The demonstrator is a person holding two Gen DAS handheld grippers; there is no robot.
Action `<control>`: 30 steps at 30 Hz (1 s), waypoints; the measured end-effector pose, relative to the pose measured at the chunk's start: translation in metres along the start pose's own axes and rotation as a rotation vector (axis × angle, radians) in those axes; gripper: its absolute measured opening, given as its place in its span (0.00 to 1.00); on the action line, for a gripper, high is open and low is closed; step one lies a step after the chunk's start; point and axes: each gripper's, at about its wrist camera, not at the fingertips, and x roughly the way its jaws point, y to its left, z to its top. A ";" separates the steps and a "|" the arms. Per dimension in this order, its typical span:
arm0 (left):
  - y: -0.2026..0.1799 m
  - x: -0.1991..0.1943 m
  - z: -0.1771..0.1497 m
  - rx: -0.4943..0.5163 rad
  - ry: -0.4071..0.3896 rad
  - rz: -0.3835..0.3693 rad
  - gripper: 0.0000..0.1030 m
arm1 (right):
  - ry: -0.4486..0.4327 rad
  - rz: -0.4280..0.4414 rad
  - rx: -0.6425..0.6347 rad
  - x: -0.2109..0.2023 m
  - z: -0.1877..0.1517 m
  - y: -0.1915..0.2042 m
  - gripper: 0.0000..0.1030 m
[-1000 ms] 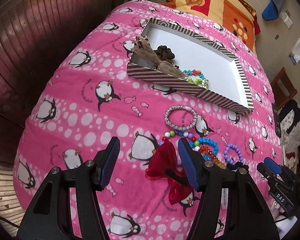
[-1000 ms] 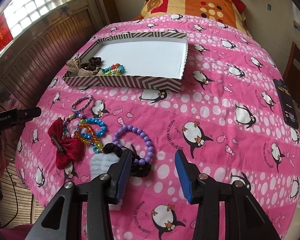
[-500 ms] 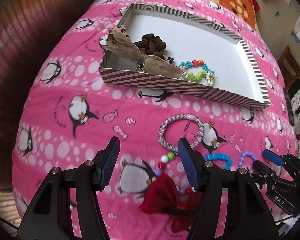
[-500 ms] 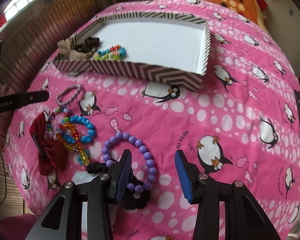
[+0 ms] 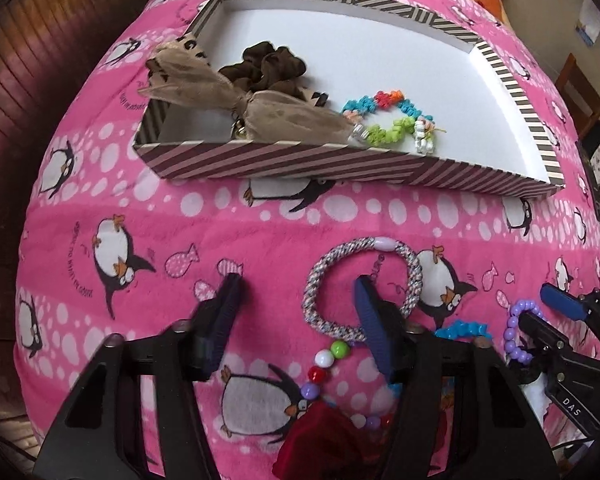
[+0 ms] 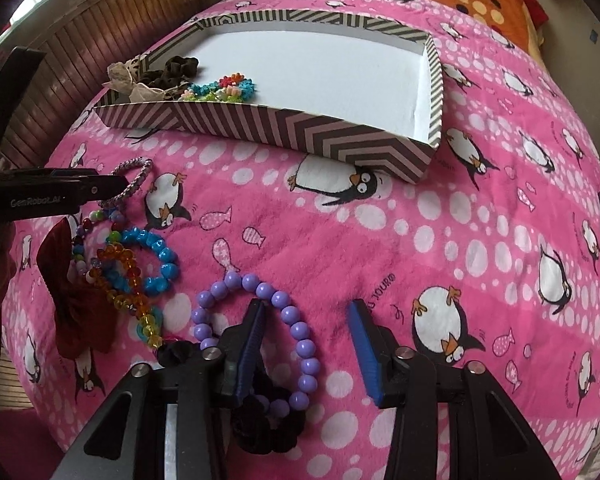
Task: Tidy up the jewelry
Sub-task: 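Grasp the silver rope bracelet with left tool while right tool grasps purple bead bracelet, then carry both bracelets into the white box and open both tools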
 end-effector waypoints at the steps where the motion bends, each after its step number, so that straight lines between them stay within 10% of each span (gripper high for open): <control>1: 0.000 0.000 0.000 0.009 -0.006 0.012 0.32 | -0.008 0.002 -0.002 0.000 -0.001 0.000 0.33; 6: -0.006 -0.002 0.006 0.016 -0.021 0.002 0.07 | -0.036 0.011 0.000 -0.003 -0.001 -0.002 0.12; 30: 0.004 -0.111 0.024 -0.055 -0.188 -0.160 0.06 | -0.317 0.132 0.109 -0.122 0.036 -0.045 0.08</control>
